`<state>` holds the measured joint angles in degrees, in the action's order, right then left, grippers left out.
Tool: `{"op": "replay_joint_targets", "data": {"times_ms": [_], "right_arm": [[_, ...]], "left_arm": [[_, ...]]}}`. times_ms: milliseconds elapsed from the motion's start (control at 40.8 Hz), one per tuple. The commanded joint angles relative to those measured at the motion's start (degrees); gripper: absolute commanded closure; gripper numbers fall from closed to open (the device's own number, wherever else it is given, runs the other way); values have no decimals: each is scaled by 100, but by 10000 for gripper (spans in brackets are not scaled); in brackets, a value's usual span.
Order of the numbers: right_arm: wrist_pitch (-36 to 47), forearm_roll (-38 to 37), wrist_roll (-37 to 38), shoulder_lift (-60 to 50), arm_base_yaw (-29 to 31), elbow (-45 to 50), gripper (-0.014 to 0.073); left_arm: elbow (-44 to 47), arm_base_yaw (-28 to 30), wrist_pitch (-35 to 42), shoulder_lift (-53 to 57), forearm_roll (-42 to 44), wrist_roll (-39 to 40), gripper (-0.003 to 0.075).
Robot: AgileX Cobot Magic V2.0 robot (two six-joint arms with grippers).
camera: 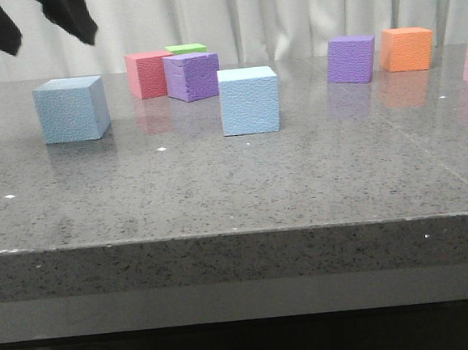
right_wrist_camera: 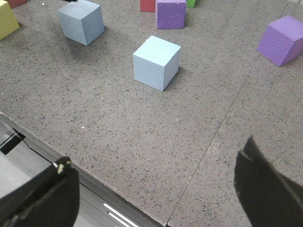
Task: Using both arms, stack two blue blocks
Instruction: 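Lower the left gripper onto the other light-blue cube and close, then lift the light-blue cube and carry it above the centre cube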
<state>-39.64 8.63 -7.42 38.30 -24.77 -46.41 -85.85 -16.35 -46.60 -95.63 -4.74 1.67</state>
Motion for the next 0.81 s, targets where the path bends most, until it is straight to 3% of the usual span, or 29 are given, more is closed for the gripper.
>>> {"op": "replay_joint_targets", "data": {"times_ms": [0, 196, 490, 784], "right_arm": [[364, 59, -56, -12, 19, -162, -71], [364, 59, -56, -12, 19, -162, -71], [369, 59, -56, -12, 19, -162, -71], [369, 59, -56, -12, 19, -162, -71]], "left_arm": [[-565, -39, 90, -146, 175, 520, 122], [-851, -39, 86, -669, 574, 1290, 122], [-861, -39, 170, -1122, 544, 1333, 129], [-1017, -49, -125, -1102, 281, 1076, 335]]}}
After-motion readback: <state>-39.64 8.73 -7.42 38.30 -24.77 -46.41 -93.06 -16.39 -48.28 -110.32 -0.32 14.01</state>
